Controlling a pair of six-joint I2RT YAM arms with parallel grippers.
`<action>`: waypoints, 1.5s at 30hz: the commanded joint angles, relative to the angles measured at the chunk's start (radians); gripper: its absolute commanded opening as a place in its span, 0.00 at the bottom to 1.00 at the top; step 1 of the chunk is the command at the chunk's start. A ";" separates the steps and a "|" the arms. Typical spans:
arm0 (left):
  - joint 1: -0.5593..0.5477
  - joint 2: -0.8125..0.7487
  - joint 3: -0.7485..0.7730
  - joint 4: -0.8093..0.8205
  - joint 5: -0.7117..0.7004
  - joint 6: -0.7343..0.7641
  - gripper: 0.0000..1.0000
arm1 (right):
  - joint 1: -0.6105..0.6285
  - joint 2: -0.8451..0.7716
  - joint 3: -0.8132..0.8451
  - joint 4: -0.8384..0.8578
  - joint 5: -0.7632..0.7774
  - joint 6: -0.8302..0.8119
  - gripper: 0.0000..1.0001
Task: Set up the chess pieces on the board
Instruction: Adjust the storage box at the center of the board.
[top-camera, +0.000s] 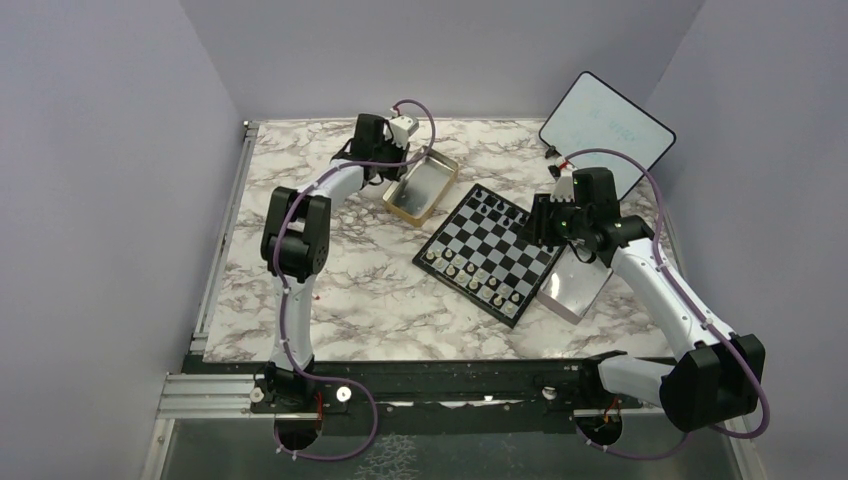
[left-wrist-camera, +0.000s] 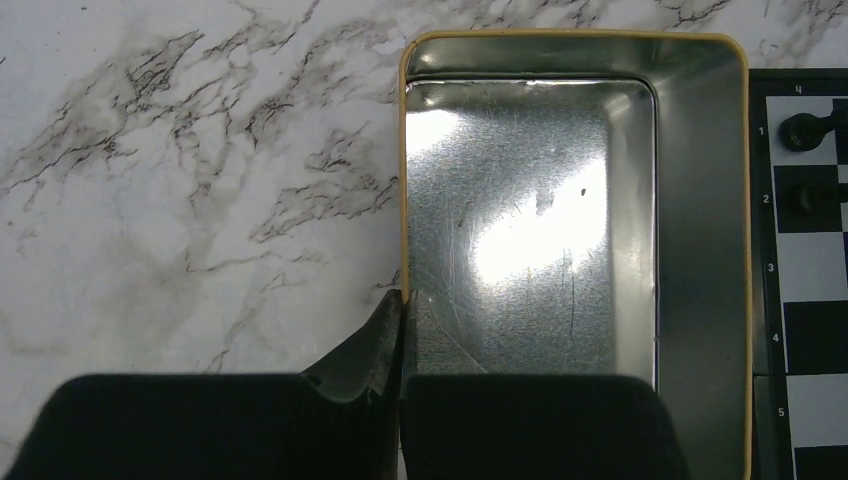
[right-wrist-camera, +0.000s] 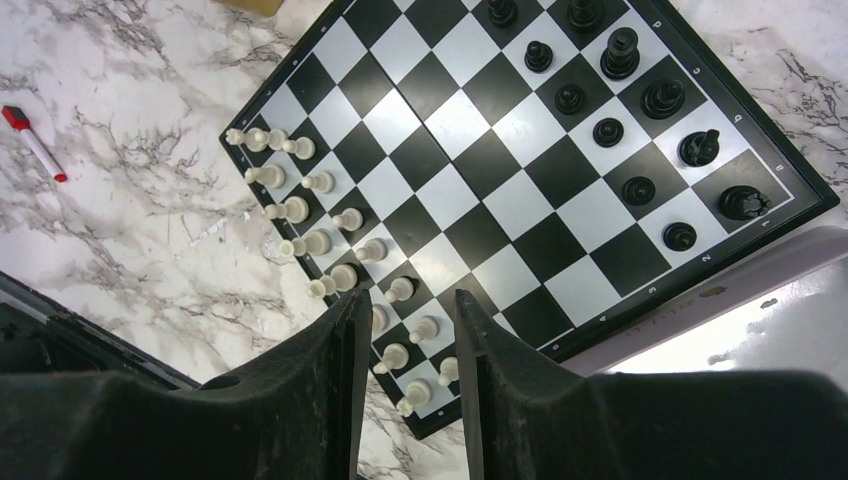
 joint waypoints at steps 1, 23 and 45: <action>-0.016 0.042 0.078 -0.004 0.083 0.037 0.00 | -0.002 0.009 0.031 0.009 0.020 -0.011 0.41; -0.033 0.121 0.154 -0.052 0.122 -0.018 0.05 | -0.001 0.012 0.011 0.026 0.025 -0.011 0.41; -0.033 0.039 0.008 0.086 0.100 -0.106 0.06 | -0.001 0.000 -0.003 0.032 0.018 -0.020 0.41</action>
